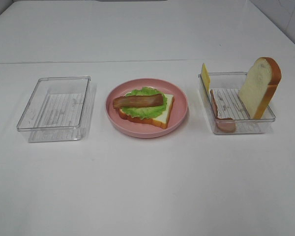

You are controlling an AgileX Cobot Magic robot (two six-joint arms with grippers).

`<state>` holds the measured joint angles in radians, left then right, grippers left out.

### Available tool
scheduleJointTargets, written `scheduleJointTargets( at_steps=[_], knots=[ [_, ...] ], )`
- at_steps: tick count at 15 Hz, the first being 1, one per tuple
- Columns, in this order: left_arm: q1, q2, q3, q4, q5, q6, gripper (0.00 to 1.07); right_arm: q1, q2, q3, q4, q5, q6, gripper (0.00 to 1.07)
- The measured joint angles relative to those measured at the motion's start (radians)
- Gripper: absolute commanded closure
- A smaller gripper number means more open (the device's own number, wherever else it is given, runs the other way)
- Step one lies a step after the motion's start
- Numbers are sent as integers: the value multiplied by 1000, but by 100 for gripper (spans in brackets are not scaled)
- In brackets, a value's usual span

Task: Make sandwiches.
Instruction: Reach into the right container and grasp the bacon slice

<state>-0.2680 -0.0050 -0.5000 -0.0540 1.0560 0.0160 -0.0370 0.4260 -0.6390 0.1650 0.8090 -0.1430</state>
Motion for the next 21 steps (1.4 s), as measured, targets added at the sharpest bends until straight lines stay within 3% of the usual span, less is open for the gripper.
scheduleJointTargets(
  at_steps=[2,3,4,8,11,12,16,21],
  knots=[
    [0,0,0,0,0,0,27,0,282,-111,9,-26,0,32],
    [0,0,0,0,0,0,27,0,330,-138,9,-26,0,32],
    [0,0,0,0,0,0,27,0,558,-246,15,-22,0,32],
    [0,0,0,0,0,1,27,0,924,-457,16,66,0,32],
    [0,0,0,0,0,1,27,0,1077,-569,37,109,0,32],
    [0,0,0,0,0,1,27,37,1169,-644,45,135,0,32],
    [0,0,0,0,-1,1,27,185,1298,-749,43,158,52,32],
    [0,0,0,0,-1,1,27,285,1428,-841,31,164,122,32]
  ],
)
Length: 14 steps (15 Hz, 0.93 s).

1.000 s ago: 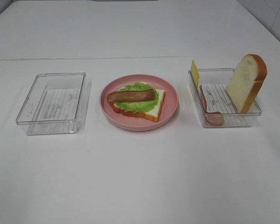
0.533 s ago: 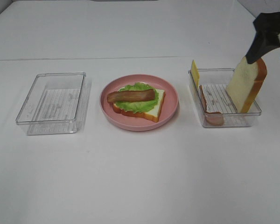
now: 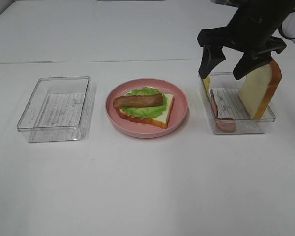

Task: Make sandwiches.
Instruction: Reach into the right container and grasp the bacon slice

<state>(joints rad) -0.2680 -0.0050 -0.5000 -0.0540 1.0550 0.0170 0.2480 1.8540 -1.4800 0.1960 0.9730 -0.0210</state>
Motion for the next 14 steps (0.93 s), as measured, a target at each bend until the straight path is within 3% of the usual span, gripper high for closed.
scheduleJointTargets(
  at_steps=[7,14],
  knots=[
    [0,0,0,0,0,0,27,0,124,-32,-32,7,5,34],
    [0,0,0,0,-1,0,27,0,198,-32,-42,-65,5,52]
  ],
)
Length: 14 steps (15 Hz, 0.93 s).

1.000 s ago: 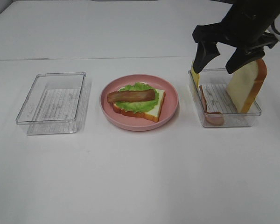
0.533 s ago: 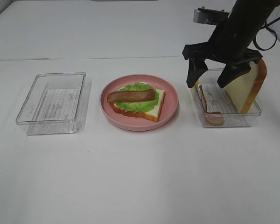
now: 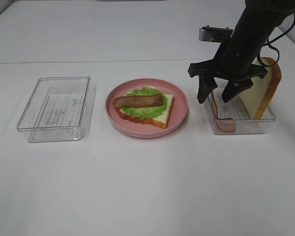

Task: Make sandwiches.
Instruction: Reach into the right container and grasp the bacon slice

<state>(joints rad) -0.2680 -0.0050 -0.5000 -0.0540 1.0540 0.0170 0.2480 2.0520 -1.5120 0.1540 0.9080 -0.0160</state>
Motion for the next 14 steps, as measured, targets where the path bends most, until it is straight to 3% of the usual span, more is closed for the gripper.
scheduleJointTargets(
  at_steps=[9,14],
  knots=[
    [0,0,0,0,0,0,27,0,26,-1,-13,2,0,55],
    [0,0,0,0,0,0,27,0,40,-1,-18,4,0,94]
  ],
)
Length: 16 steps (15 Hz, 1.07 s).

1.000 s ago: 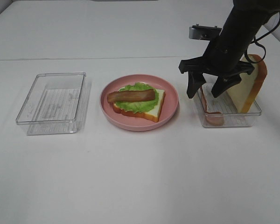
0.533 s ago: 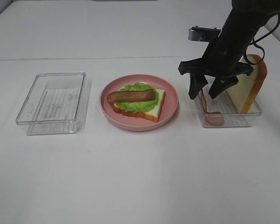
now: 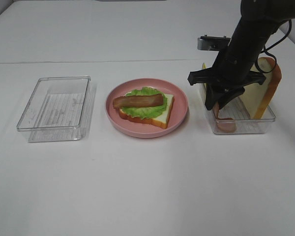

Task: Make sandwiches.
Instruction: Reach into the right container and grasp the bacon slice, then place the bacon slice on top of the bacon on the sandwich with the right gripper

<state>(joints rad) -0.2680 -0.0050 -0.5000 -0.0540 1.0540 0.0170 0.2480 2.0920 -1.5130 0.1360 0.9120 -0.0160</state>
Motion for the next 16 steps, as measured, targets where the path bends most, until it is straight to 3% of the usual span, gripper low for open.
scheduleJointTargets(
  at_steps=[1,2,8,11,14,16],
  knots=[
    [0,0,0,0,0,0,27,0,0,0,0,3,0,106],
    [0,0,0,0,0,0,27,0,0,0,0,5,0,107],
    [0,0,0,0,0,0,27,0,-43,0,-1,42,0,107],
    [0,0,0,0,0,0,27,0,-160,0,7,56,0,107],
    [0,0,0,0,0,0,27,0,-268,0,92,56,-12,107],
    [0,0,0,0,0,0,27,0,-298,0,238,48,-86,107]
  ],
)
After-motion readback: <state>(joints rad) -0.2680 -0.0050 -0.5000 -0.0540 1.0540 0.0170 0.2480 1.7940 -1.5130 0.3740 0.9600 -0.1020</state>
